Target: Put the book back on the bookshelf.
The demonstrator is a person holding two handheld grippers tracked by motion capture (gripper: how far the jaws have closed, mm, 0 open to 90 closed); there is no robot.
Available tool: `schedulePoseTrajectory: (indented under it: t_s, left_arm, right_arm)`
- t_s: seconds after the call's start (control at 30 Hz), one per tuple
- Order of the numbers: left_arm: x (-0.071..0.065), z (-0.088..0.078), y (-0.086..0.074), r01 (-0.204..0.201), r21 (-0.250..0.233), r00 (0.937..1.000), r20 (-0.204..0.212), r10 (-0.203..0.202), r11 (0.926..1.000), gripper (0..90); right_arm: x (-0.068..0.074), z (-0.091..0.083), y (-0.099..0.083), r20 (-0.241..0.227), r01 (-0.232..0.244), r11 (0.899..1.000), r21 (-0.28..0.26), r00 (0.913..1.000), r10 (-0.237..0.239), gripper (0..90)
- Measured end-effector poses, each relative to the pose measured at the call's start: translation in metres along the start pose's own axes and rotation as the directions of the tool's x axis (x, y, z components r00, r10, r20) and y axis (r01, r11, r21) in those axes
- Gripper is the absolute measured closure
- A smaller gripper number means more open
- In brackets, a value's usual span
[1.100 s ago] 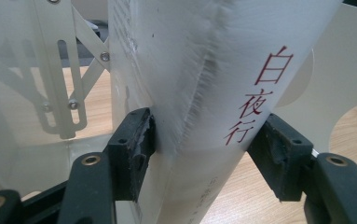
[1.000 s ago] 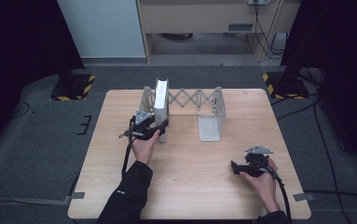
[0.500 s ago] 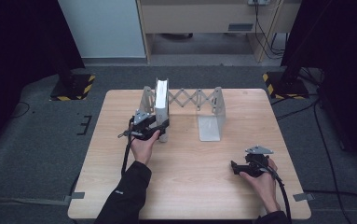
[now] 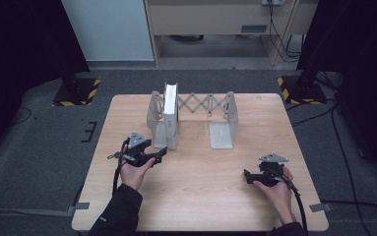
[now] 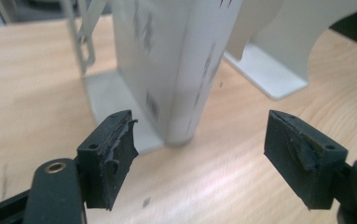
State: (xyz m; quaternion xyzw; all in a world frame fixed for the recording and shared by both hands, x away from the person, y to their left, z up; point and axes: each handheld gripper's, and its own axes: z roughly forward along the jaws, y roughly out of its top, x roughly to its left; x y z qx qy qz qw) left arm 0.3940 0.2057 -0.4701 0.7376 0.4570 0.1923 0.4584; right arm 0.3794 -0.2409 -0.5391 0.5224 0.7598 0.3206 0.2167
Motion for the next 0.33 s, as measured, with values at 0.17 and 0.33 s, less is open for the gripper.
schedulePoseTrajectory:
  t_s: [0.17, 0.33]
  left_arm:
    - [0.010, -0.010, -0.025, 0.020, 0.063, 0.9997, -0.014, -0.019, 0.9978, 21.7]
    - [0.023, -0.019, -0.044, 0.026, 0.108, 0.9984, -0.052, -0.021, 0.9939, 21.2]
  right_arm:
    - [0.000, 0.000, 0.000, 0.000, 0.000, 1.000, 0.000, 1.0000, 0.000, 4.7]
    - [0.000, 0.000, 0.000, 0.000, 0.000, 1.000, 0.000, 1.0000, 0.000, 4.7]
